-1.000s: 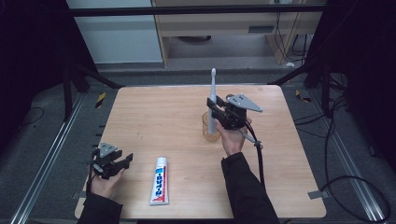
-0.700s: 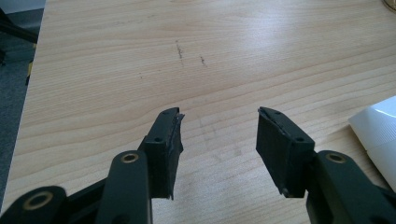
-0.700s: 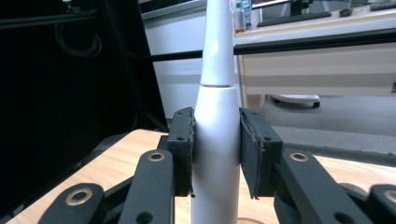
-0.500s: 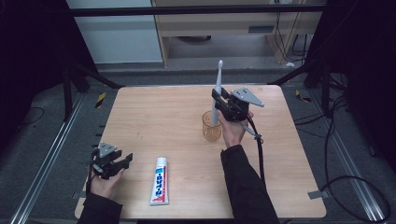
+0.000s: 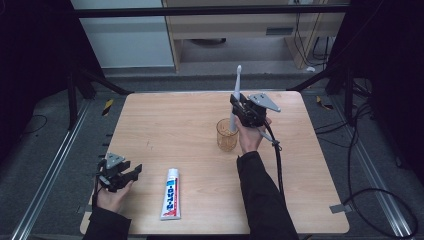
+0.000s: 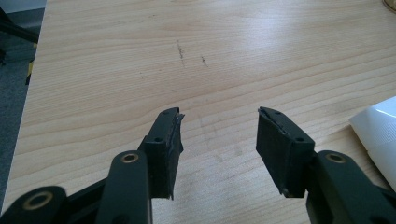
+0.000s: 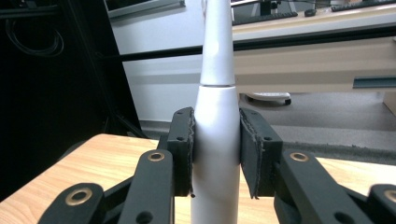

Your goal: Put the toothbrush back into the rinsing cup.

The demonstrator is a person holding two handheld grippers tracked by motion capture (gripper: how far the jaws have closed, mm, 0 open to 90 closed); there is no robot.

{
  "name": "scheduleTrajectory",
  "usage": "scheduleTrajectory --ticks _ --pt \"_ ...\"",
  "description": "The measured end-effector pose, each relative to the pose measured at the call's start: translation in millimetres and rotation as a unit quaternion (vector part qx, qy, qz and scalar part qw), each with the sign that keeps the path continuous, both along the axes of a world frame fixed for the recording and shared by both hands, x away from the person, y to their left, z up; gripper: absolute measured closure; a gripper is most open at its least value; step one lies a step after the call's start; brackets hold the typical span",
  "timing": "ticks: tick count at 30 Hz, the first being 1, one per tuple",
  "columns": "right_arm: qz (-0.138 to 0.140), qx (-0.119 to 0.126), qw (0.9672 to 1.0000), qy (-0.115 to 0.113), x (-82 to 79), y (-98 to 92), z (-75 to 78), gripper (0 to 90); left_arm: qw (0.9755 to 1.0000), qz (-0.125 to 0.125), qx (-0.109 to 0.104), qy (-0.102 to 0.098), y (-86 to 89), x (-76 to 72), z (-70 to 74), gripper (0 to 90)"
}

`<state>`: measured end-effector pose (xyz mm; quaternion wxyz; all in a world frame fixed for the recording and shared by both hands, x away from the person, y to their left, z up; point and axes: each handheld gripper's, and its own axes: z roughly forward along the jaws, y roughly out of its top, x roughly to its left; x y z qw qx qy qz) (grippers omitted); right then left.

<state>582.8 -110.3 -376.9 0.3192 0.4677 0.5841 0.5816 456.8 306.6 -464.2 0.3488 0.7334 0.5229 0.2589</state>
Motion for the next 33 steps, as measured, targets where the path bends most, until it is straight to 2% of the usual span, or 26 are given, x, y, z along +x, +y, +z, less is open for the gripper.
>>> scheduleTrajectory --ticks 13,14,19,24,29,33 --pt "0.005 -0.018 0.9994 0.028 1.7 1.3 -18.1 67.3 1.0 0.001 0.001 -0.001 -0.2 -0.5 0.5 49.4" --pt "0.007 -0.026 0.999 0.037 2.0 2.2 -20.8 67.3 1.0 0.001 0.001 -0.001 -0.2 -0.5 0.6 49.4" --pt "0.011 -0.042 0.9979 0.048 2.0 7.6 -25.4 67.3 1.0 0.001 0.001 -0.001 -0.3 -0.6 0.7 49.4" --pt "0.011 -0.054 0.9966 0.062 2.1 8.7 -27.7 67.2 1.0 0.002 0.001 -0.002 -0.2 -0.8 1.0 49.4" --pt "0.012 -0.059 0.9959 0.067 0.7 6.6 -30.1 67.2 1.0 0.001 0.001 -0.002 -0.5 -0.7 0.9 49.4" --pt "0.014 -0.071 0.9941 0.082 -0.8 4.2 -38.8 67.2 1.0 0.001 0.002 -0.002 -1.0 -0.8 0.9 49.4"
